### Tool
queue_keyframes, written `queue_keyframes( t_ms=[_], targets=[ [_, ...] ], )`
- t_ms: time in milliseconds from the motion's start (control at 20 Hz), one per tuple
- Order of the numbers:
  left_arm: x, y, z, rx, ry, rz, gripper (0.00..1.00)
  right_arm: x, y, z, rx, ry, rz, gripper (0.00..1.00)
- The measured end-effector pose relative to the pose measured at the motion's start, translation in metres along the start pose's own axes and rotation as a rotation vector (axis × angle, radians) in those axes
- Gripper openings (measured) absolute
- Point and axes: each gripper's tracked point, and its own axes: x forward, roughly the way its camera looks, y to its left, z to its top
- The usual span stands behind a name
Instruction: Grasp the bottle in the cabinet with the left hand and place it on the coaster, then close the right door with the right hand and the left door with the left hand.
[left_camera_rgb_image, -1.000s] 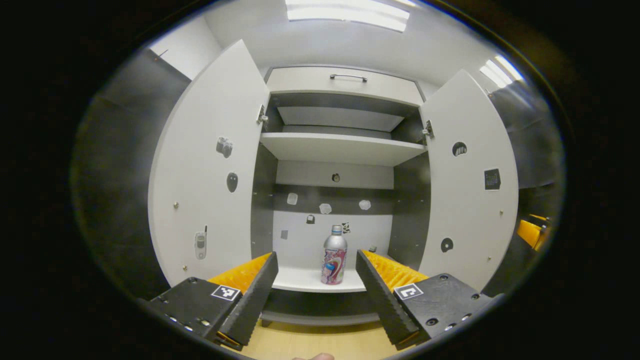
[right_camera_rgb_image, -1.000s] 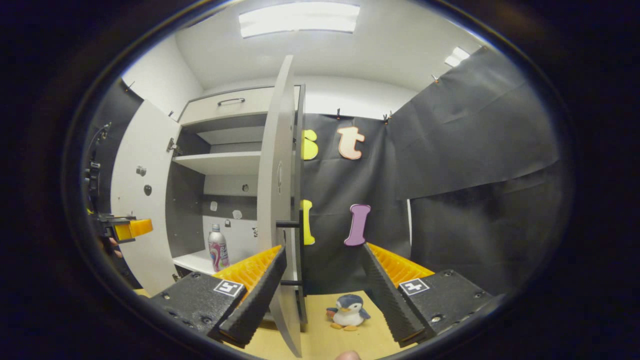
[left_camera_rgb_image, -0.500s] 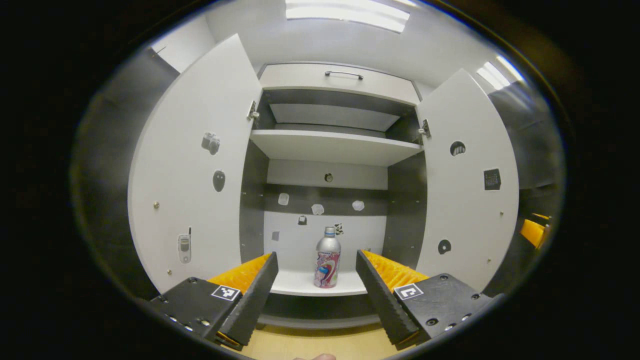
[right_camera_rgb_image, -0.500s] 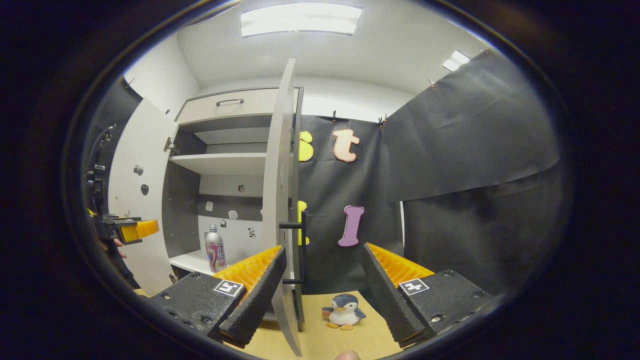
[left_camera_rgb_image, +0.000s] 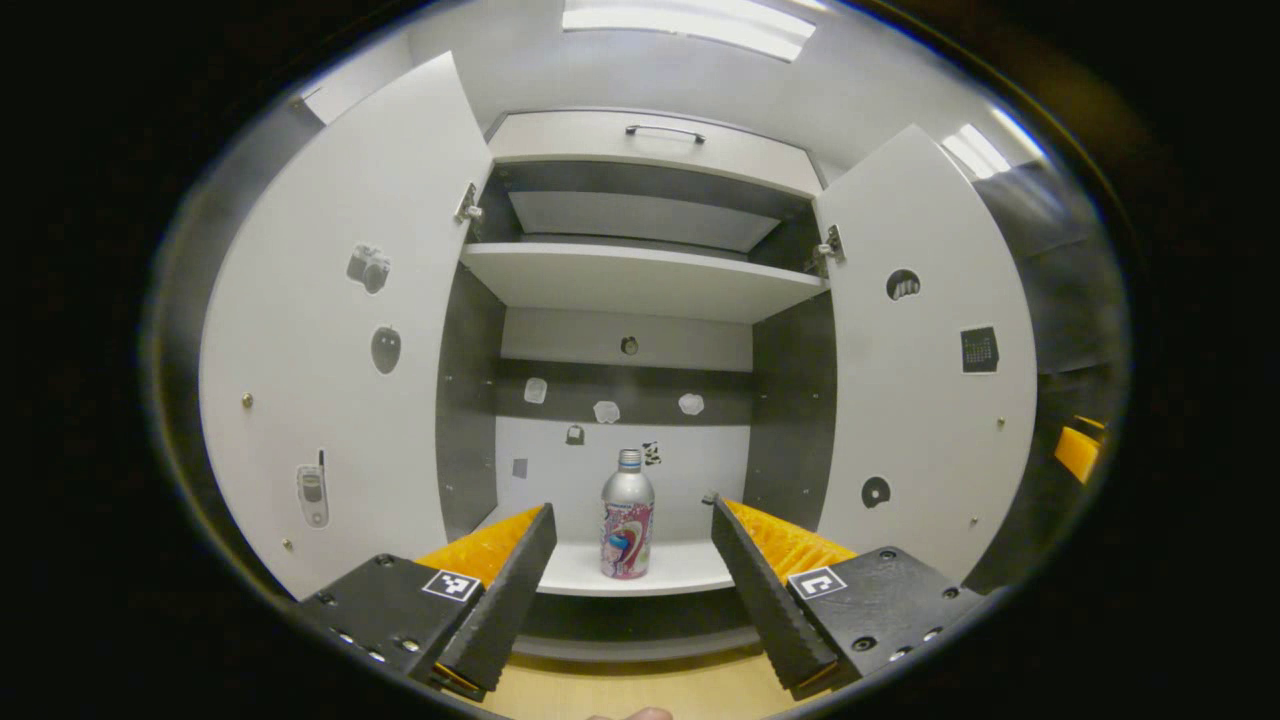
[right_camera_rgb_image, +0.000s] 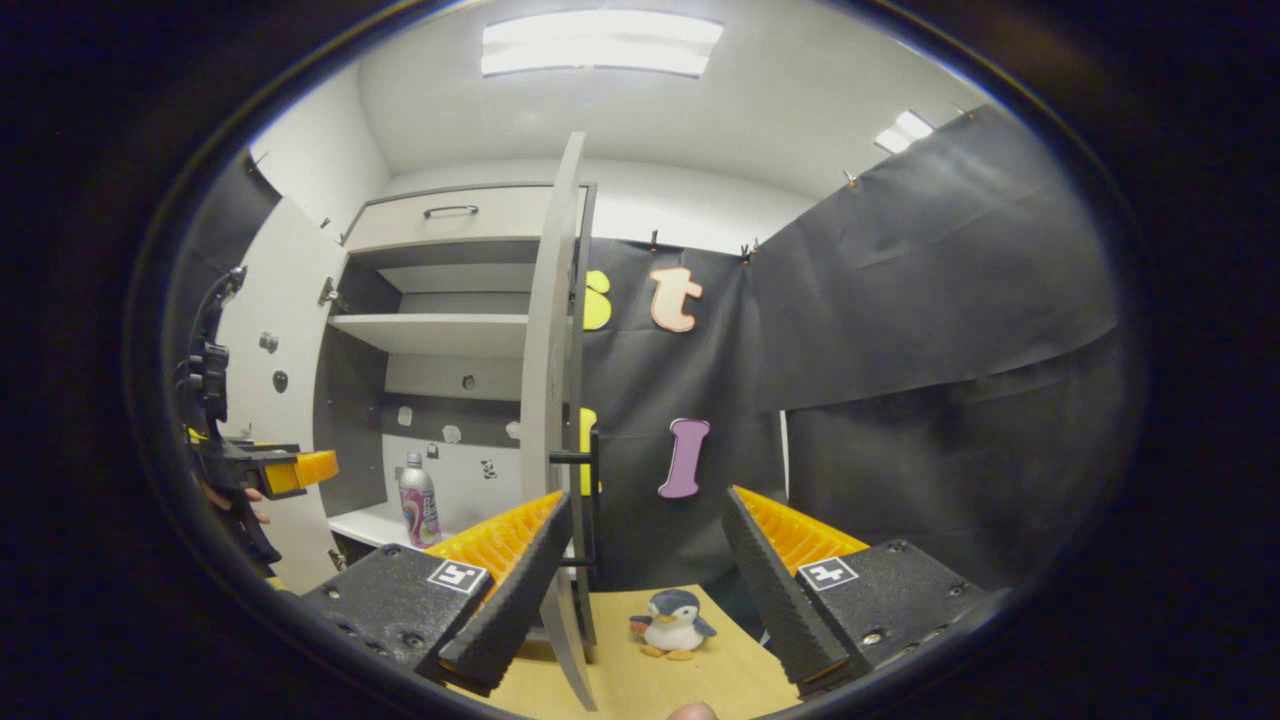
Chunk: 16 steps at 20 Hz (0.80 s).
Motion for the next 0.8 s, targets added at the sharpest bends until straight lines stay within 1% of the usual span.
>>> queue_keyframes(
  t_ms=[300, 350, 400, 600, 800],
  targets=[
    [-0.001, -0.006, 0.015, 0.013, -0.025, -0.009, 1.00, 0.001, -0.005, 0.004, 0.009, -0.011, -0.002, 0.98],
    [0.000, -0.007, 0.016, 0.018, -0.028, -0.008, 0.96, 0.002, -0.005, 0.006, 0.011, -0.013, 0.003, 0.96],
    [-0.001, -0.007, 0.017, 0.024, -0.031, -0.006, 1.00, 0.002, -0.003, 0.005, 0.012, -0.015, 0.009, 0.98],
    [-0.002, -0.004, 0.014, 0.033, -0.021, 0.006, 1.00, 0.007, 0.001, 0.001, 0.014, -0.005, 0.032, 0.98],
    [-0.001, 0.000, 0.010, 0.010, -0.005, 0.021, 1.00, 0.012, 0.004, 0.001, 0.019, -0.001, 0.047, 0.98]
  ],
)
